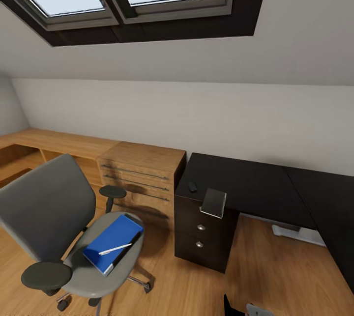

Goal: In the bedroom, organize the workspace by keeping the computer under the desk, ensuring the monitor is on the desk, placing the keyboard on the desk next to the monitor, placing the mouse on the desk next to the keyboard, moving the folder from the swivel chair onto the desk next to the mouse, stacking the notebook on top of the folder with the pen on top of the notebook, and positioning the swivel chair next to the desk.

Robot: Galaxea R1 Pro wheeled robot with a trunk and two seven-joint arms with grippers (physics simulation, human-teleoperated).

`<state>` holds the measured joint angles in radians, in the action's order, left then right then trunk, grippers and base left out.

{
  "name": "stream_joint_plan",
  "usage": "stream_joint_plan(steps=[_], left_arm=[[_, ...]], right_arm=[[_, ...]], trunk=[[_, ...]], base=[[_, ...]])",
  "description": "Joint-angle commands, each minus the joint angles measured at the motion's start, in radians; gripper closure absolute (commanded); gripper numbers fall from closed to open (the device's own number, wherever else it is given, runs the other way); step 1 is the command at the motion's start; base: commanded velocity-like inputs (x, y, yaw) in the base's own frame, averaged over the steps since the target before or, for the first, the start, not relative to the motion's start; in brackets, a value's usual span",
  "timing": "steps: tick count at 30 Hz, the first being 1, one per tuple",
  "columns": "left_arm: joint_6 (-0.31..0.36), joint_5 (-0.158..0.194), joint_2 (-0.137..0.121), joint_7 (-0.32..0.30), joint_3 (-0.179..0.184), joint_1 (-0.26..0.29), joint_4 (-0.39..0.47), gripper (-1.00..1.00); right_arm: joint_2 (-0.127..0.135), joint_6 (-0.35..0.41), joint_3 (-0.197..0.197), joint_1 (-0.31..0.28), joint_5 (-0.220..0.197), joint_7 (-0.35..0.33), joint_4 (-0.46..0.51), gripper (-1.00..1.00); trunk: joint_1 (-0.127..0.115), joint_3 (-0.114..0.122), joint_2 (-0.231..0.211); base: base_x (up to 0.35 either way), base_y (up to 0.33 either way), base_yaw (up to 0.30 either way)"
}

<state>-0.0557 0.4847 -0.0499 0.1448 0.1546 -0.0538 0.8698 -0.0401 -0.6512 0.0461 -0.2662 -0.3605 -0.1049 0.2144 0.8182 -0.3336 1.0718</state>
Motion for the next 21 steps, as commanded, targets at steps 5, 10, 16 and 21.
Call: stream_joint_plan(steps=[5,10,16,21], left_arm=[[-0.046,0.009,-0.005,0.011,0.05,0.0,0.029,-1.0],[0.089,0.008,-0.011,0.017,0.058,0.0,0.329,-1.0],[0.49,0.013,0.017,0.229,0.061,0.0,0.696,-1.0],[0.616,0.013,0.071,0.257,0.06,0.039,0.716,-1.0]], right_arm=[[0.0,-0.005,0.006,-0.001,-0.011,-0.005,-0.001,-1.0],[0.0,-0.04,0.006,-0.001,-0.011,0.007,0.111,-1.0],[0.022,0.696,0.003,-0.002,0.02,0.365,0.799,-1.0],[0.033,1.125,0.0,-0.105,0.046,0.507,1.025,-1.0]], trunk=[[-0.019,0.009,-0.035],[-0.038,0.025,-0.07],[-0.061,0.043,-0.112],[-0.081,0.059,-0.147]], base=[[0.0,0.0,0.003],[0.0,0.0,0.0],[0.0,0.0,0.0],[0.0,0.0,0.0]])
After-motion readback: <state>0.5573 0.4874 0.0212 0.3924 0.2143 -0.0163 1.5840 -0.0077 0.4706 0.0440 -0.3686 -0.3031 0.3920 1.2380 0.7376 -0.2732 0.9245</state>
